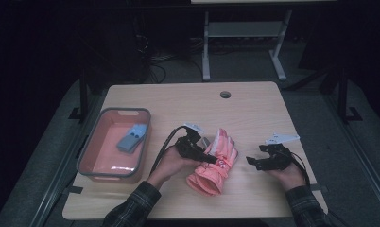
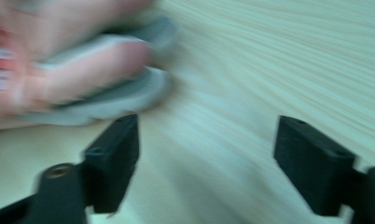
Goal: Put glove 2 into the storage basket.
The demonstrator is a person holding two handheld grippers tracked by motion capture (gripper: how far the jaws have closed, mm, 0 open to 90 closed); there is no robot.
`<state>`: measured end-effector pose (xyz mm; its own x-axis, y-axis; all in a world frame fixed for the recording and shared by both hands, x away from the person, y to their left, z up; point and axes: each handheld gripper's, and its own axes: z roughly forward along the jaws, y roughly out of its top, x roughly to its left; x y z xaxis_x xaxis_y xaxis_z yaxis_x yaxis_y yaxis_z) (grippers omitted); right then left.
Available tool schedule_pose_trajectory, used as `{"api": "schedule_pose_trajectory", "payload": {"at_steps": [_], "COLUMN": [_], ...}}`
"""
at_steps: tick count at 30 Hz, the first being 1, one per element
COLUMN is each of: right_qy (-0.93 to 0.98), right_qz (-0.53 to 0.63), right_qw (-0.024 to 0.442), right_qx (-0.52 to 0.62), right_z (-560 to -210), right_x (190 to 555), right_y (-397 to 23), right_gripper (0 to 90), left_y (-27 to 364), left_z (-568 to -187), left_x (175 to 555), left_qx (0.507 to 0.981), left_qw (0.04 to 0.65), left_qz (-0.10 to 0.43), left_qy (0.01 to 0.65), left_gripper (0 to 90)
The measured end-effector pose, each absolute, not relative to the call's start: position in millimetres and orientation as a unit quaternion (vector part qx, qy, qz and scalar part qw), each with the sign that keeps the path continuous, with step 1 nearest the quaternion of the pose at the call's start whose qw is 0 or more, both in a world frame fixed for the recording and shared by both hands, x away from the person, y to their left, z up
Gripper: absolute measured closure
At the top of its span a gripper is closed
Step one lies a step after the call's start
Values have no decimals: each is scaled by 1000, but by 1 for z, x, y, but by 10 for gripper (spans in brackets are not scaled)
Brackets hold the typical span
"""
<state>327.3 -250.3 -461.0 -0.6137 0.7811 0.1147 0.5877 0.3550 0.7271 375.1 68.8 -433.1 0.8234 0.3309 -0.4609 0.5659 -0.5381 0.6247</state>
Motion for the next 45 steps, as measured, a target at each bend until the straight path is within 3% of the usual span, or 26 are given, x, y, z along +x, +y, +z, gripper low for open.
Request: {"api": "schedule_pose_trajectory", "payload": {"at_steps": [15,45], "right_qy": [808,806], "right_qz": [350,349], "right_qw": [171,171], "right_qx": [443,446], "right_z": [-483,-483], "right_x": [335,334], "right_y": [-254,-254], "right_gripper": [87,86], "left_y": [92,197], "left_z": [-408,-308], "left_x": [372,375], "left_qx": [860,837], "left_qw": [416,445], "left_qz": [-127,-59], "left_qy": [266,314], "left_gripper": [587,580]}}
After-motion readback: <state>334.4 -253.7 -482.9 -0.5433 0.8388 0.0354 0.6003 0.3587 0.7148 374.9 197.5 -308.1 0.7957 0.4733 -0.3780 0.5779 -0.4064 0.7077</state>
